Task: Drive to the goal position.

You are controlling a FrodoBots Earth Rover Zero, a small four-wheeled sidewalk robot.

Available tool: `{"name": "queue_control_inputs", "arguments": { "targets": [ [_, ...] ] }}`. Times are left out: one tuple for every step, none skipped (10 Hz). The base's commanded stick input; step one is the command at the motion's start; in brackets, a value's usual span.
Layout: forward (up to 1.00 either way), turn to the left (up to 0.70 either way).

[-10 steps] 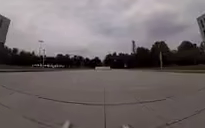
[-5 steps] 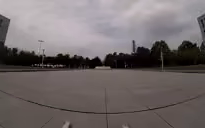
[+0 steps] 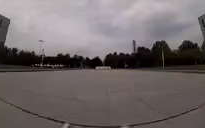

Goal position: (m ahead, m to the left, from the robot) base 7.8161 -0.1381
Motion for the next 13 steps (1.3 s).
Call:
{"name": "queue_control_inputs", "arguments": {
  "targets": [
    [0.7, 0.0],
    [0.7, 0.0],
    [0.7, 0.0],
    [0.7, 0.0],
    [0.7, 0.0],
    [0.7, 0.0],
    [0.7, 0.0],
    [0.7, 0.0],
    [0.7, 0.0],
    [0.7, 0.0],
    [0.7, 0.0],
    [0.7, 0.0],
    [0.7, 0.0]
  ]
}}
